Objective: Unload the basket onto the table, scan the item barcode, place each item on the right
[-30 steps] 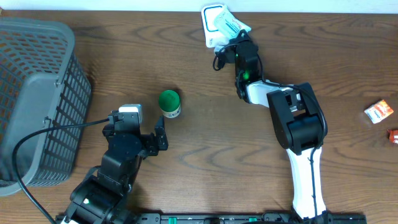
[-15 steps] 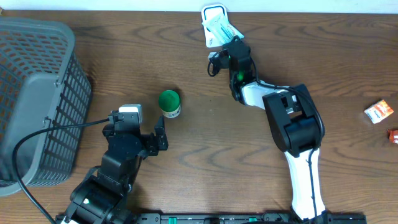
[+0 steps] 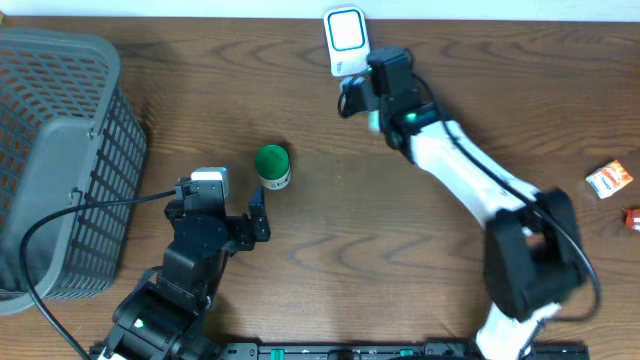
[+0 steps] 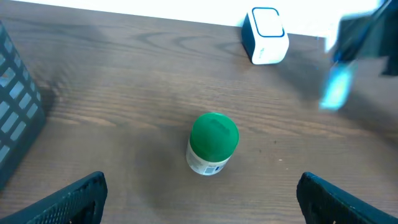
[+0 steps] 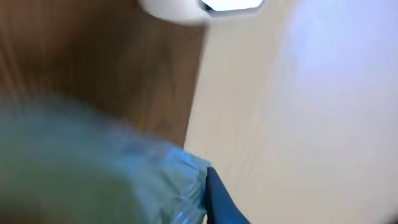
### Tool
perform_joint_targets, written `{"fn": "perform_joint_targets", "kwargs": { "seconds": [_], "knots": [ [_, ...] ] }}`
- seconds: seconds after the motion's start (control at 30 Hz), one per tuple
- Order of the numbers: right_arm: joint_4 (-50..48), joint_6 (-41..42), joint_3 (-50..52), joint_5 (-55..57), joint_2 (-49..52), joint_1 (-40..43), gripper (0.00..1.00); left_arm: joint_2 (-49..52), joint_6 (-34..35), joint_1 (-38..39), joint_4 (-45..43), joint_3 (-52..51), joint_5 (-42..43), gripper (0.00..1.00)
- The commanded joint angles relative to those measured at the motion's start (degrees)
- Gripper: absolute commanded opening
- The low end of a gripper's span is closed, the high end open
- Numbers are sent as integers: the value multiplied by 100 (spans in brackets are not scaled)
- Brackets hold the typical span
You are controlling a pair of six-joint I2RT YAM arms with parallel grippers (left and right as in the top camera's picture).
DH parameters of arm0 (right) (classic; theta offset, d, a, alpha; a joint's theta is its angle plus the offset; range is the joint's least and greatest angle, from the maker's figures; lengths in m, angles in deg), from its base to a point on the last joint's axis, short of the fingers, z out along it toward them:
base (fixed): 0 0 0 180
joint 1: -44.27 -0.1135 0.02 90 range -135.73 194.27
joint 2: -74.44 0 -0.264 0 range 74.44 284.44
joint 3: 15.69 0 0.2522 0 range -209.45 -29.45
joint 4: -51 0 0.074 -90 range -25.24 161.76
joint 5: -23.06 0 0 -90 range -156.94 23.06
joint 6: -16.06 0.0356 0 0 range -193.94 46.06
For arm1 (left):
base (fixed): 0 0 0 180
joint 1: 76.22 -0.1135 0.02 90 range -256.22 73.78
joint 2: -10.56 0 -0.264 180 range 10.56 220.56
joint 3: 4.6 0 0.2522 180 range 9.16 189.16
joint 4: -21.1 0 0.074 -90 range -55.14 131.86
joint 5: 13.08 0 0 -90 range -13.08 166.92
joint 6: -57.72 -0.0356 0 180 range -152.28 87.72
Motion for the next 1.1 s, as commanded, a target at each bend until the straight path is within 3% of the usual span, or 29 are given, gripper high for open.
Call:
{"fn": "perform_joint_targets", "kwargs": {
  "seconds": [0.0, 0.17, 0.27, 0.57, 0.6, 0.63, 0.67, 0.7, 0.83, 0.9, 1.07],
  "knots": [
    [278, 2555, -20, 70, -518, 339, 1, -4, -74, -17, -22, 13, -76, 98],
    [1591, 4629, -20, -730, -710, 927, 1, -4, -74, -17, -22, 13, -76, 98],
    [2306, 5012, -15, -973, -706, 1292, 1, -4, -74, -17, -22, 13, -76, 98],
    [2861, 5842, -13, -1226, -706, 2240, 4, -4, -74, -17, -22, 13, -76, 98],
    [2863, 6122, -13, -1617, -706, 2240, 41, -4, -74, -17, -22, 13, -76, 98],
    [2883, 6319, -13, -2033, -706, 2229, 70, -4, -74, -17, -22, 13, -76, 98],
    [2955, 6489, -13, -2535, -706, 2212, 92, -4, -74, -17, -22, 13, -76, 98],
    [3036, 6544, -13, -2994, -706, 2199, 99, -4, -74, -17, -22, 13, -76, 98],
    [3217, 6551, -11, -5073, -706, 2135, 99, -4, -74, -17, -22, 13, -76, 98],
    [3056, 6655, -11, -5440, -684, 2107, 99, -4, -74, -17, -22, 13, -76, 98],
    [2496, 9077, -11, -3348, -315, 1991, 99, -4, -74, -17, -22, 13, -76, 98]
  ]
}}
